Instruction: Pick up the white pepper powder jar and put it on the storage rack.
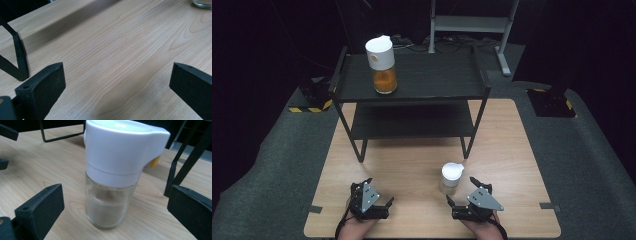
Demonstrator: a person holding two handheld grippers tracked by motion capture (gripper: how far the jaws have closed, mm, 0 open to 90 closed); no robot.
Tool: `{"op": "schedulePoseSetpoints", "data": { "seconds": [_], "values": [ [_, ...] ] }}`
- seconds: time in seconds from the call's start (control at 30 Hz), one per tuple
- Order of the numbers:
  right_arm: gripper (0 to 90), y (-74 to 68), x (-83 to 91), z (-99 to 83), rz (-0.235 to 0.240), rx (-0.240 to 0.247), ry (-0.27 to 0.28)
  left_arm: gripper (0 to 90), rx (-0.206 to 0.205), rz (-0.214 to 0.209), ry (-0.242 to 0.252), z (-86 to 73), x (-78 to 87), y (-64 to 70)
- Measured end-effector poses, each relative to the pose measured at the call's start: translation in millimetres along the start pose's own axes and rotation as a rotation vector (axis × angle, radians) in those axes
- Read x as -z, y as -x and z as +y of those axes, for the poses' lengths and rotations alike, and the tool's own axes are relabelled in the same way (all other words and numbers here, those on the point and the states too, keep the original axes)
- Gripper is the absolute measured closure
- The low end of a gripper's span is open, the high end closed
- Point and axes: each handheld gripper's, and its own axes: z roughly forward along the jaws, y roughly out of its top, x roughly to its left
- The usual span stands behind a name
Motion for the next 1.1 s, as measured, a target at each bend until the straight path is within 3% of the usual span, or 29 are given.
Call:
{"op": "schedulePoseSetpoints", "data": {
  "seconds": [0.2,0.53,0.83,1.1],
  "values": [
    [0.2,-4.3,-9.1,4.4,0.007,0.024,-0.015,0.8,0.0,-0.008,0.0,-0.1,0.1,-1.5],
    [2.4,-4.6,-22.6,8.7,0.002,-0.032,-0.004,0.7,0.007,-0.011,0.007,-1.3,0.5,-2.6],
    [19.7,-2.5,-32.5,3.0,0.015,-0.075,0.021,0.7,0.008,-0.014,0.009,-1.7,0.6,-3.3],
    [27.4,-4.2,-36.0,-6.5,-0.002,-0.112,0.07,0.8,0.01,-0.018,0.007,-1.3,0.3,-4.3]
  ]
}}
